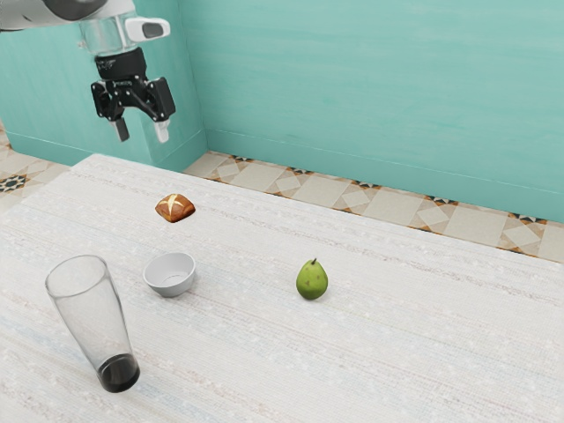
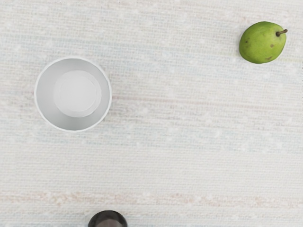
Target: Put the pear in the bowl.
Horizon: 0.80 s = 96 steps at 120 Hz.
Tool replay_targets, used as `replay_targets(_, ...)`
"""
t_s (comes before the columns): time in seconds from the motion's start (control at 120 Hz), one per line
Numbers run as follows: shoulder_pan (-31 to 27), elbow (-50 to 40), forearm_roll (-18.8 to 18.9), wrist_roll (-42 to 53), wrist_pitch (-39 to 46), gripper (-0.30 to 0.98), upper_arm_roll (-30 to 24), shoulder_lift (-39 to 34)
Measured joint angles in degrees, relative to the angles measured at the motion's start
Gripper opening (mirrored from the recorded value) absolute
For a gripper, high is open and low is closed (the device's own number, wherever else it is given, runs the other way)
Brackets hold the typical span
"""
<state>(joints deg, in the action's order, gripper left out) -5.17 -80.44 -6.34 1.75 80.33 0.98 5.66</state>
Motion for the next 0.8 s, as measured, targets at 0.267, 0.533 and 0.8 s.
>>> replay_targets(0.267,6.4,0.5,0.4,-1.4,5.9,0.67,0.4,9.3)
replay_targets(0.533,17.7,-7.9,6.7,-9.7,23.4,0.67,0.4,13.7)
replay_targets(0.8,24.7,-14.6,15.6,-24.0,40.9,0.67,0.2,17.2)
